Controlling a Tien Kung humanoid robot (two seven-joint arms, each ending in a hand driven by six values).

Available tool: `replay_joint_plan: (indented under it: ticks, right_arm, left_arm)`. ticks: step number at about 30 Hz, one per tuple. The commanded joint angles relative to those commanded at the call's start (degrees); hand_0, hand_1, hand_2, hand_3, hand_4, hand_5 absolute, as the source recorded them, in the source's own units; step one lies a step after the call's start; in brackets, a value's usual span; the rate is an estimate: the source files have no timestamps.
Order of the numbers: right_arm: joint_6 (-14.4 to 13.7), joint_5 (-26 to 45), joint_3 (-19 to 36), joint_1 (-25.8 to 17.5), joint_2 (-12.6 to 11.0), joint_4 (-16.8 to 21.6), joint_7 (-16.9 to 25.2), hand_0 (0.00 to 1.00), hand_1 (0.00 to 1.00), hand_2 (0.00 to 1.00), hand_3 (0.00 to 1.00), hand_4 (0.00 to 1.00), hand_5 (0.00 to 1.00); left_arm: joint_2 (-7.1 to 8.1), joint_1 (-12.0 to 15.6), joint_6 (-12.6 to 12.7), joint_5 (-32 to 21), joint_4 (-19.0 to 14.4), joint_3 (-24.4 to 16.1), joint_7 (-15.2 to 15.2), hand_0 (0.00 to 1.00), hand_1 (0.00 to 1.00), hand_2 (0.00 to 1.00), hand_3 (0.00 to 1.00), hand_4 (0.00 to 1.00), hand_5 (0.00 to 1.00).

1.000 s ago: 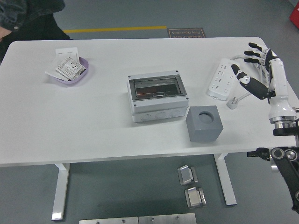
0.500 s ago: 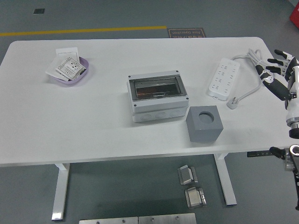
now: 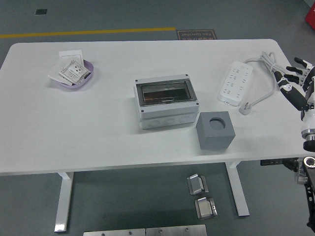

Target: Pick up the cylinder from the cube,place it in the box,flap close box

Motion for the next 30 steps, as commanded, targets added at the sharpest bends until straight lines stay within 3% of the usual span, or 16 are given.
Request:
replay_joint_plan:
  ticks: [9, 10, 19, 21, 22, 27, 28, 30]
  right_arm:
    - [-0.7, 1.9, -0.8, 0.4, -0.6, -0.2, 1.0, 0.624, 0.572, 0.635, 0.698, 0.885, 0.335]
    - [-0.6, 1.8, -0.9, 0.4, -0.6, -0.3, 0.9, 0.607, 0.556, 0.624, 0.655, 0.771, 0.366]
    - [-0.5, 0.9, -1.6, 0.9, -0.8, -0.6, 0.4, 0.608, 0.557, 0.619, 0.65, 0.765, 0.389]
    - [-0.1, -1.0, -1.4, 1.0, -0.9, -0.7, -0.4, 0.608, 0.557, 0.619, 0.65, 0.765, 0.389]
    - [0.5, -1.6, -1.3, 1.1, -0.9, -0.9, -0.7, 0.608, 0.568, 0.624, 0.645, 0.762, 0.412]
    - [3.5, -3.1, -1.1, 1.3, -1.0, -1.3, -1.4, 0.608, 0.568, 0.624, 0.645, 0.762, 0.412]
    - [3.9, -3.3, -1.1, 1.2, -1.1, -1.4, -1.7, 0.695, 0.759, 0.8, 0.795, 0.81, 0.42]
    - [4.3, -3.4, -1.2, 1.1, -1.2, -1.4, -2.0, 0.695, 0.759, 0.8, 0.795, 0.81, 0.42]
  left_arm:
    - [0.25, 0.3, 0.3, -1.8, 0.0, 1.3, -0.1, 0.67, 0.678, 0.535, 0.653, 0.653, 0.452]
    - [0.37, 0.4, 0.4, -2.0, 0.0, 1.4, -0.2, 0.67, 0.677, 0.473, 0.653, 0.651, 0.449]
    - [1.07, 0.9, 0.6, -4.6, 0.0, 3.7, -1.1, 0.67, 0.678, 0.466, 0.652, 0.65, 0.445]
    - [0.97, 1.0, 0.0, -3.2, 0.0, 2.1, -1.5, 0.67, 0.678, 0.466, 0.652, 0.65, 0.445]
    - [0.94, 1.0, -1.4, -1.9, 0.0, 0.8, -1.1, 0.671, 0.679, 0.56, 0.655, 0.652, 0.444]
    - [0.57, 1.3, -7.2, -1.4, 0.0, -3.3, 1.1, 0.671, 0.679, 0.56, 0.655, 0.652, 0.444]
    - [0.48, 1.4, -7.8, -1.9, 0.0, -3.6, 1.1, 0.712, 0.759, 0.873, 0.918, 0.892, 0.373]
    - [0.31, 1.6, -8.8, -3.1, 0.0, -3.6, 1.4, 0.712, 0.759, 0.873, 0.918, 0.892, 0.373]
